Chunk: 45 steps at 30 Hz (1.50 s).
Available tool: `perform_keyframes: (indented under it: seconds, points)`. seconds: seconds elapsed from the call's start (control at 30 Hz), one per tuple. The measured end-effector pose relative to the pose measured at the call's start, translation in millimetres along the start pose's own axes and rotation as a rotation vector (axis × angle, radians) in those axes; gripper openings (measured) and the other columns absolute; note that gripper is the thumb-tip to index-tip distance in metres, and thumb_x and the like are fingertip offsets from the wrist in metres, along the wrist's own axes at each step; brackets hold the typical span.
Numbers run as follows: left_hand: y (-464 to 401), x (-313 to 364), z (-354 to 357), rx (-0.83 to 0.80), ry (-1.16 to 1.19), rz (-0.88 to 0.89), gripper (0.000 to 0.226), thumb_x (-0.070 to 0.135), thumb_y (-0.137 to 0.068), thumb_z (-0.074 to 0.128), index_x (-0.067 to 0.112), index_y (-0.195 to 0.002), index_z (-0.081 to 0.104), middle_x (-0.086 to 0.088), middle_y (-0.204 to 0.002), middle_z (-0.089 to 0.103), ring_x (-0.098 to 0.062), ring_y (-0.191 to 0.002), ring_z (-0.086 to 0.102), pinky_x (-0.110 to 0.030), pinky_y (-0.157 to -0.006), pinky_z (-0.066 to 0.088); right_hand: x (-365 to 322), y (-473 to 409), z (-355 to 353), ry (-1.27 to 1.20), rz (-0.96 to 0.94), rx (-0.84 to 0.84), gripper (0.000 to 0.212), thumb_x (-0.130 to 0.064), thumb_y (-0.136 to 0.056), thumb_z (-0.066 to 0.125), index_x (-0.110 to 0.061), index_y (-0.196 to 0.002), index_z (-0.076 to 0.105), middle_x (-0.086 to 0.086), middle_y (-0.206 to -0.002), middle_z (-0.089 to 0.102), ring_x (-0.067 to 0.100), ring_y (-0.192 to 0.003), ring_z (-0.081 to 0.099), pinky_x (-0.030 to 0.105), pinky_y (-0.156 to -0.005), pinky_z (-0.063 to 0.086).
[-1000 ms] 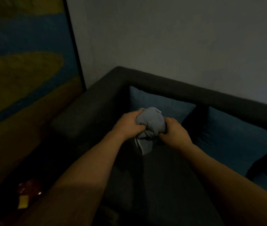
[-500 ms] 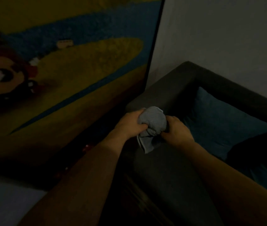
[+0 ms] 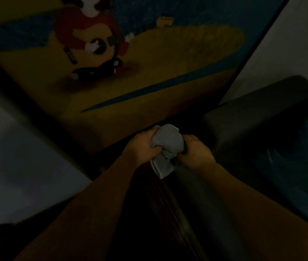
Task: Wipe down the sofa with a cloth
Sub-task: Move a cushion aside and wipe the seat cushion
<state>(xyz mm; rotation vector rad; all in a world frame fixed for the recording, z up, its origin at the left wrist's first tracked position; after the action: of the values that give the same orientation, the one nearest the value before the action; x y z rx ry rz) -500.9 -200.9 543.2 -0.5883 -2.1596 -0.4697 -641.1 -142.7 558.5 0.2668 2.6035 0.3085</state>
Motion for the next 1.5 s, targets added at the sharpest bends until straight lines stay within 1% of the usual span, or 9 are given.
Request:
perform_keyframes:
  seconds: [0.1,0.2,0.33,0.73,0.93,1.07,1.27,1.37,1.5]
  points:
    - [21,-38,-19,0.028,0.018,-0.045,0.06,0.02,-0.091,0.061,0.016,-0.146,0.036,-0.008,-0.137,0.053,-0.018,-0.122,0.051,-0.014,-0.095,0.033,-29,-7,31,0.008,-0.04,-0.03,0.052,-0.025,-0.086,0.065,-0.016,-0.133,0.047,0.011,-0.132,0.048,0.027,-0.113,0.054,0.029,-0.08,0.043]
    - [54,-85,-37,0.056,0.002,-0.109,0.075,0.048,-0.083,0.056,0.018,-0.148,0.033,-0.003,-0.142,0.049,-0.016,-0.128,0.048,-0.025,-0.106,0.036,-62,-11,74,0.012,-0.073,-0.091,0.051,-0.025,-0.086,0.064,-0.015,-0.133,0.046,0.01,-0.133,0.047,0.025,-0.112,0.053,0.024,-0.077,0.039]
    - [115,-167,-48,0.105,0.017,-0.206,0.089,0.067,-0.07,0.045,0.023,-0.147,0.035,0.001,-0.139,0.053,-0.015,-0.123,0.052,-0.035,-0.103,0.044,-108,-7,152,0.039,-0.162,-0.169,0.064,-0.026,-0.085,0.065,-0.013,-0.141,0.037,0.01,-0.145,0.037,0.023,-0.129,0.042,0.031,-0.101,0.039]
    - [282,-421,-4,0.072,-0.19,-0.458,0.087,0.062,-0.069,0.043,0.029,-0.149,0.029,0.001,-0.137,0.053,-0.022,-0.122,0.052,-0.028,-0.093,0.042,-163,32,445,0.07,-0.259,-0.415,0.055,-0.024,-0.076,0.067,-0.018,-0.128,0.048,0.008,-0.127,0.052,0.028,-0.115,0.054,0.035,-0.091,0.047]
    - [329,-524,-1,0.299,-0.163,-0.524,0.069,0.054,-0.07,0.044,0.027,-0.133,0.052,0.0,-0.123,0.064,-0.024,-0.11,0.061,-0.026,-0.084,0.043,-184,25,581,0.086,-0.369,-0.44,0.059,-0.031,-0.076,0.068,-0.017,-0.129,0.046,0.007,-0.13,0.048,0.026,-0.113,0.054,0.032,-0.088,0.047]
    - [350,-582,18,0.401,-0.115,-0.515,0.082,0.058,-0.057,0.041,0.025,-0.131,0.055,-0.003,-0.122,0.065,-0.026,-0.109,0.061,-0.028,-0.084,0.044,-180,17,656,0.088,-0.477,-0.407,0.06,-0.036,-0.075,0.067,-0.014,-0.127,0.045,0.008,-0.124,0.048,0.025,-0.109,0.054,0.031,-0.084,0.048]
    - [364,-660,57,0.284,-0.096,-0.497,0.082,0.058,-0.053,0.05,0.025,-0.128,0.058,-0.002,-0.121,0.066,-0.02,-0.109,0.062,-0.028,-0.087,0.048,-163,13,743,0.06,-0.602,-0.427,0.062,-0.039,-0.073,0.07,-0.014,-0.123,0.044,0.007,-0.12,0.046,0.021,-0.102,0.055,0.029,-0.078,0.047]
    - [368,-692,71,0.165,-0.083,-0.566,0.065,0.034,-0.074,0.071,0.018,-0.133,0.053,-0.006,-0.123,0.062,-0.02,-0.1,0.062,-0.024,-0.078,0.048,-163,20,772,0.043,-0.634,-0.428,0.065,-0.039,-0.074,0.071,-0.014,-0.127,0.042,0.007,-0.122,0.044,0.021,-0.104,0.054,0.03,-0.081,0.047]
    - [370,-740,94,-0.062,-0.199,-0.706,0.086,0.038,-0.067,0.074,0.022,-0.143,0.036,-0.011,-0.143,0.043,-0.031,-0.131,0.042,-0.043,-0.107,0.039,-151,33,815,0.101,-0.565,-0.505,0.077,-0.042,-0.075,0.069,-0.018,-0.138,0.033,0.01,-0.131,0.038,0.028,-0.119,0.045,0.039,-0.097,0.044]
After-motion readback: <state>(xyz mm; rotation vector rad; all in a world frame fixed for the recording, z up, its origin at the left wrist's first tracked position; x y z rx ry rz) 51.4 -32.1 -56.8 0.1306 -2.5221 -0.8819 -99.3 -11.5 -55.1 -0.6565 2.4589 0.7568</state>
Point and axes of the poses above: each hand's wrist, its own y-axis away from the middle knuckle, its own z-axis out of the palm, x = y × z, the point moved 10 cm from there along -y, towards the middle knuckle
